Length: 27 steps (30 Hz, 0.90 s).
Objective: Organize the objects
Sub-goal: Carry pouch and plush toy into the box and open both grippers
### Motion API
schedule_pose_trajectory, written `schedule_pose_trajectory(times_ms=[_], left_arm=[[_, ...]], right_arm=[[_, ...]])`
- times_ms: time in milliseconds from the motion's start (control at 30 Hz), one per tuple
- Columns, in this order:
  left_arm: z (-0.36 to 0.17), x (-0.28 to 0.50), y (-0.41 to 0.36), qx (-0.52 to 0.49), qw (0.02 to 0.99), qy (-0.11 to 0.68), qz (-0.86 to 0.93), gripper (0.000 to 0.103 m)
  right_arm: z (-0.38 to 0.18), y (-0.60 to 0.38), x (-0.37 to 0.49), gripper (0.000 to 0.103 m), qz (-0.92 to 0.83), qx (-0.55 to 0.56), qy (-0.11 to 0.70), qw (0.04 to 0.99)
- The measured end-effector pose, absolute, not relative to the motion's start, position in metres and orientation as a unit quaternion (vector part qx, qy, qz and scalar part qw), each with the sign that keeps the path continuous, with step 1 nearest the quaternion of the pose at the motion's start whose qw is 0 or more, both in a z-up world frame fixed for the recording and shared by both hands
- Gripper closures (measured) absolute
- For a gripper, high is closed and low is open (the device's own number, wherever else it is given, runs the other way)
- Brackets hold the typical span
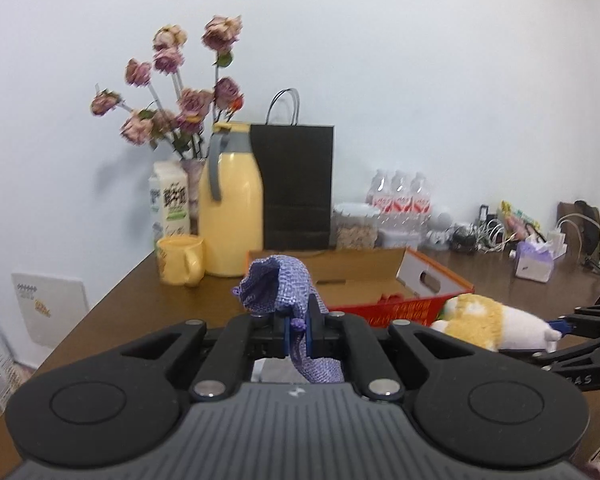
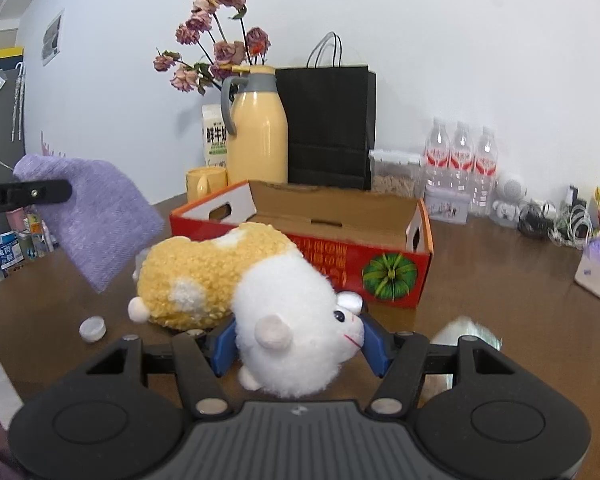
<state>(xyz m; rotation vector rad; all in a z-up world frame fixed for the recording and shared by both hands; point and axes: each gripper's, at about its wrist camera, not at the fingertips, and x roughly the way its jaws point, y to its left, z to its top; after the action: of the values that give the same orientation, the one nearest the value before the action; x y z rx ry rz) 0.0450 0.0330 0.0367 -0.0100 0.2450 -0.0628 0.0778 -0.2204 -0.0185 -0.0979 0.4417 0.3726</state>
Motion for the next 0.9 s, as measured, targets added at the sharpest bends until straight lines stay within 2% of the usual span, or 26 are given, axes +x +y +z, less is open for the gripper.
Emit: schedule_pose_trajectory(times_ms=[467,900], left_arm=[[0.068,0.147,0.024,-0.043,0.99,0.116,-0.061,0.096],[0.06,0.287,0.007,-0.049,0.975,0.211,-0.044,0.096]], right_arm=[[0.024,-0.196,0.169,0.042,0.157,-0.102,0.168,0.968],[0.024,-0.177,0.299,0.042,0.133,-0.176,0.223,0.95]])
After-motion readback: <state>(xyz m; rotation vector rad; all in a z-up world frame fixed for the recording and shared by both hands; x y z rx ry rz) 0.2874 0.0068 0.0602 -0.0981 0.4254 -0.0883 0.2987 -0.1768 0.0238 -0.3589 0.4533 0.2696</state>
